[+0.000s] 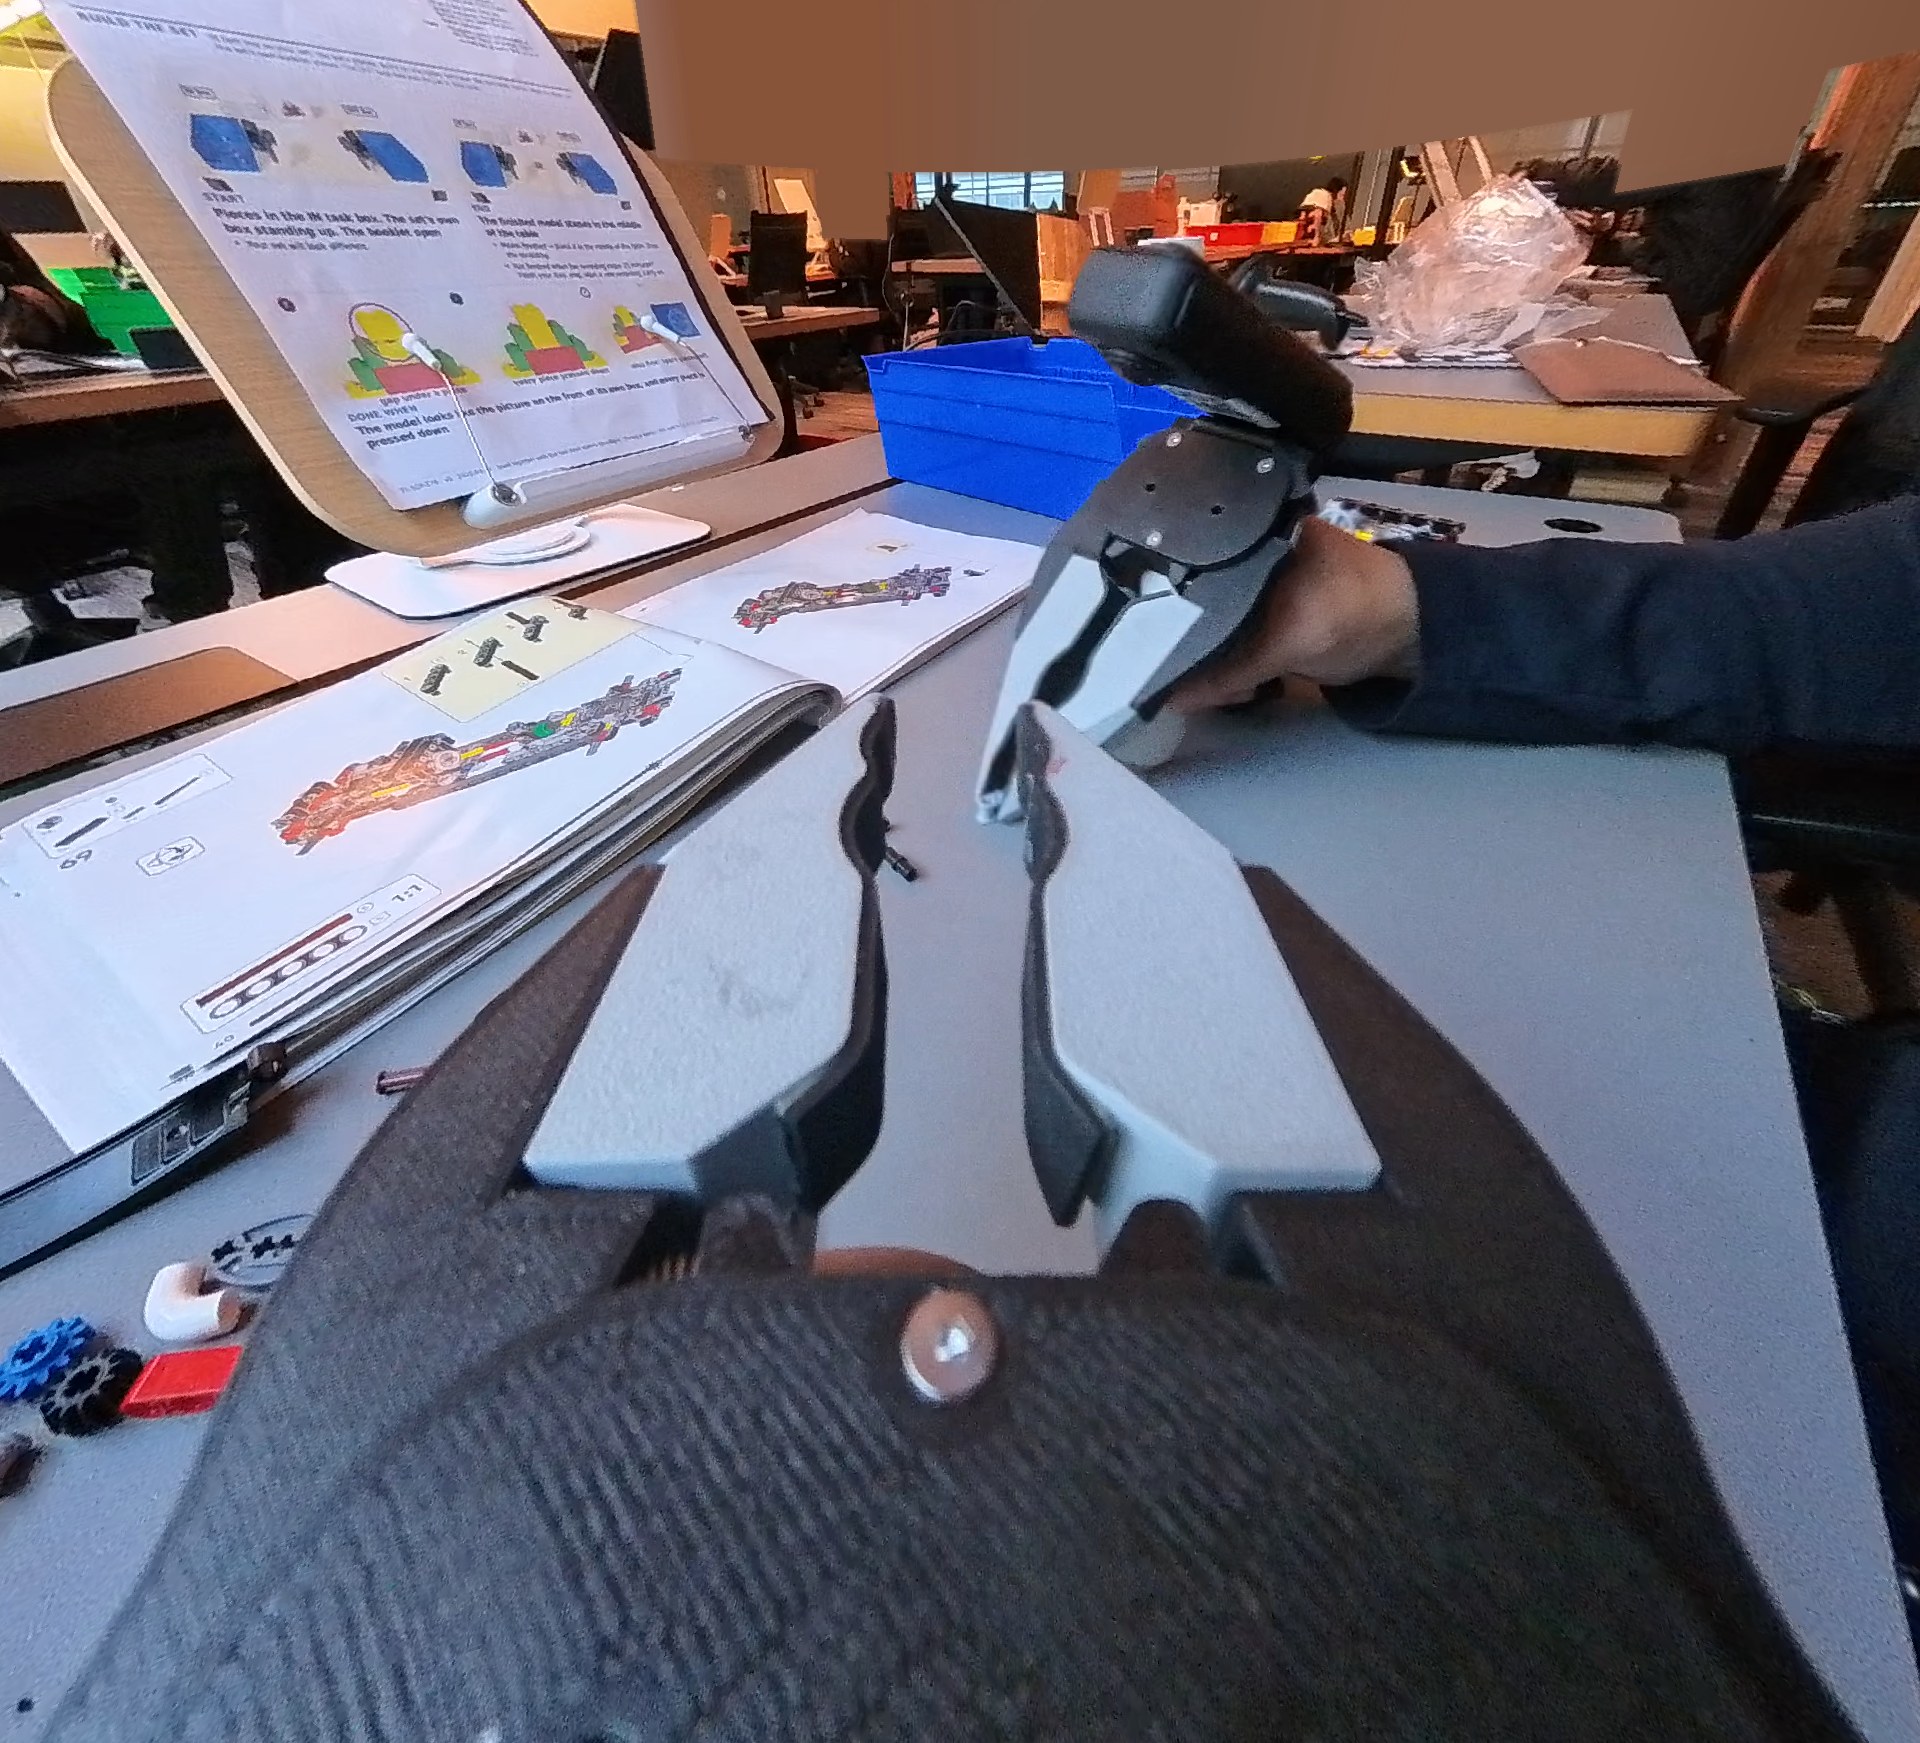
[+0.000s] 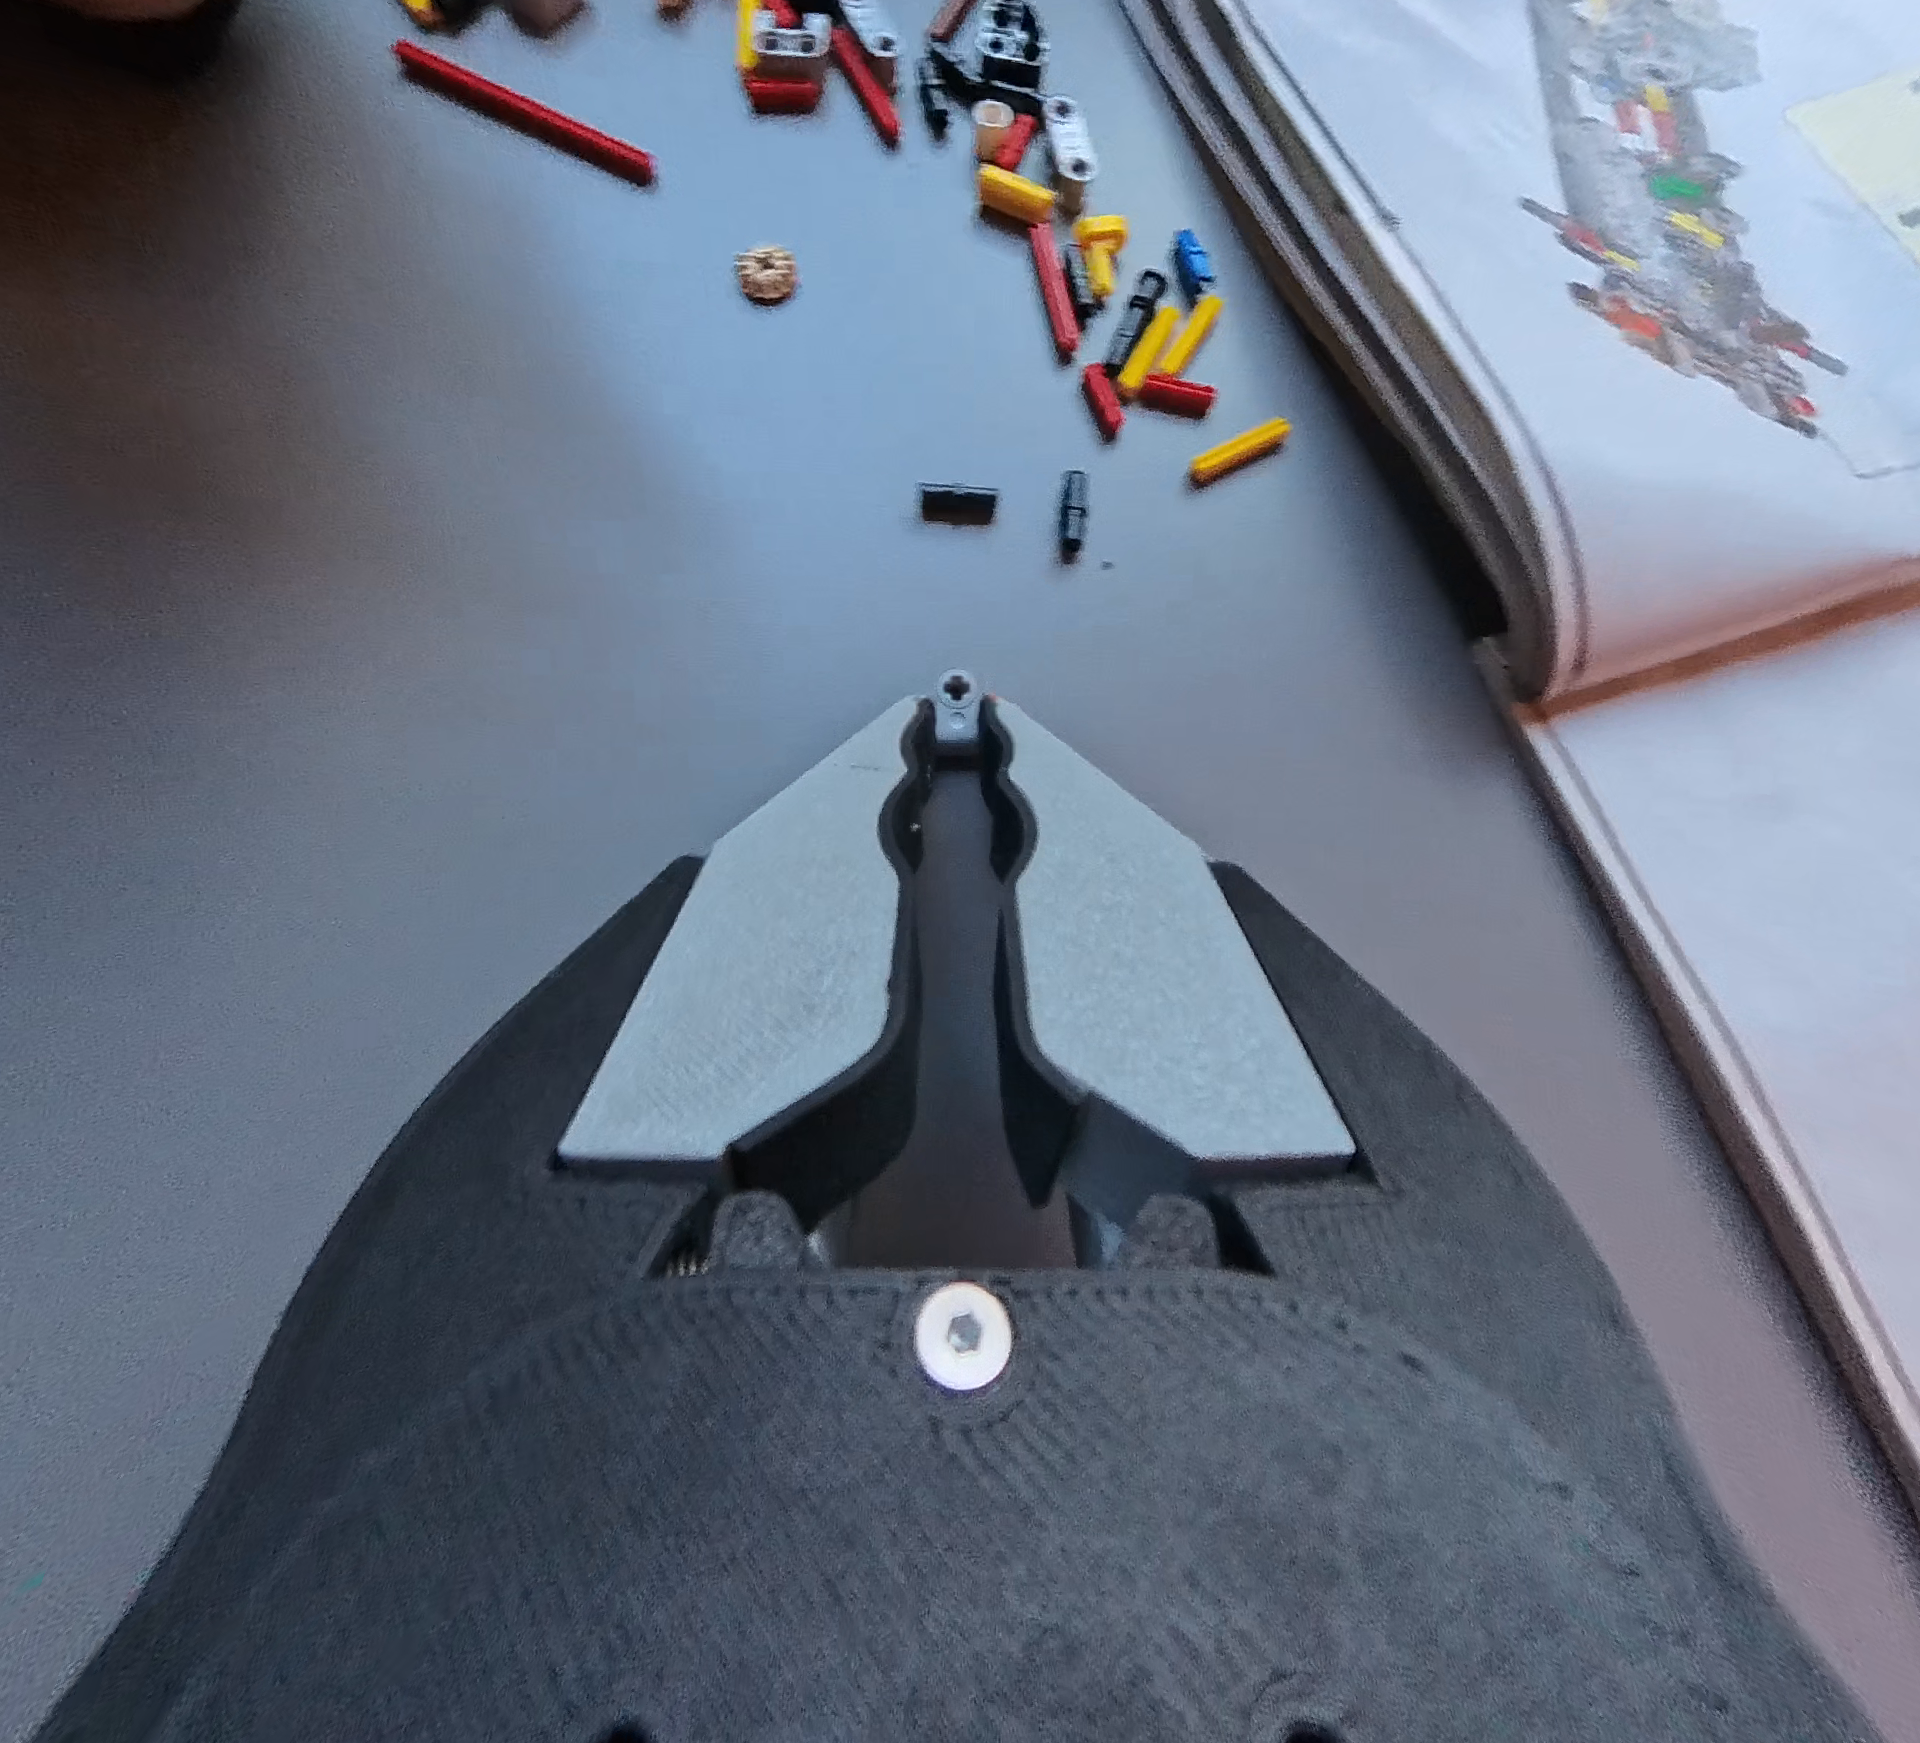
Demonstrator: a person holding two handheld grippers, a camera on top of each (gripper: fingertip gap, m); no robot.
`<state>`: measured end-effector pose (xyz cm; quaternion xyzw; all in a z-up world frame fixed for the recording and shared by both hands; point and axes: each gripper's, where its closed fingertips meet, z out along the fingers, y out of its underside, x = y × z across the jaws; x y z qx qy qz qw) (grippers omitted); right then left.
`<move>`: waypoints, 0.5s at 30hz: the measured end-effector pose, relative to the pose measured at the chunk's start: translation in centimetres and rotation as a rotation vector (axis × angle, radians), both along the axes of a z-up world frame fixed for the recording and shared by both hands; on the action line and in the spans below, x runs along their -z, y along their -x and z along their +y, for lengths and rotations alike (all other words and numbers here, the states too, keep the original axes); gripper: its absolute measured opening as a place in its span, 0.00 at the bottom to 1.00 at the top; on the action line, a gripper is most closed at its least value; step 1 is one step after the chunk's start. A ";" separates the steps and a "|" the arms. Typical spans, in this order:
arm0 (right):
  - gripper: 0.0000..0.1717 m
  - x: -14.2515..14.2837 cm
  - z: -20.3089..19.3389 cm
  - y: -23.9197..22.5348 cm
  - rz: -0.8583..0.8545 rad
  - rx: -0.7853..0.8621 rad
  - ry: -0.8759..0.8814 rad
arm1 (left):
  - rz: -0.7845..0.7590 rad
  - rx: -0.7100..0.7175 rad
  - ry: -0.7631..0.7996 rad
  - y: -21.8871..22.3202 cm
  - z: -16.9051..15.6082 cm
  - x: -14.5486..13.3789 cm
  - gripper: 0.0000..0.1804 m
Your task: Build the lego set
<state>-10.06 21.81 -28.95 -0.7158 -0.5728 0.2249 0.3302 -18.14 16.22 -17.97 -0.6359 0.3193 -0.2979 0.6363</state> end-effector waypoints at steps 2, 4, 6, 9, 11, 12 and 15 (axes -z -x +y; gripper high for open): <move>0.03 0.0 -1.0 0.3 0.005 -0.036 0.007 | -0.001 0.000 -0.001 0.0 0.0 0.0 0.12; 0.03 0.0 -1.5 0.4 -0.002 -0.053 -0.026 | 0.000 0.001 -0.005 0.0 0.0 0.0 0.12; 0.06 -0.4 -1.7 0.6 0.011 -0.065 -0.063 | 0.001 0.000 -0.008 0.0 -0.1 -0.1 0.12; 0.08 -1.9 -2.2 1.3 0.115 -0.086 -0.061 | 0.002 -0.002 -0.012 0.0 -0.1 -0.1 0.12; 0.08 -2.7 -2.5 1.7 0.177 -0.102 -0.042 | 0.005 -0.004 -0.021 0.0 -0.2 -0.1 0.12; 0.09 -3.0 -2.5 1.7 0.198 -0.105 -0.041 | 0.007 -0.004 -0.026 -0.1 -0.2 -0.1 0.12; 0.10 -3.7 -2.1 1.7 0.241 -0.091 -0.060 | 0.014 -0.004 -0.038 -0.1 -0.3 -0.1 0.12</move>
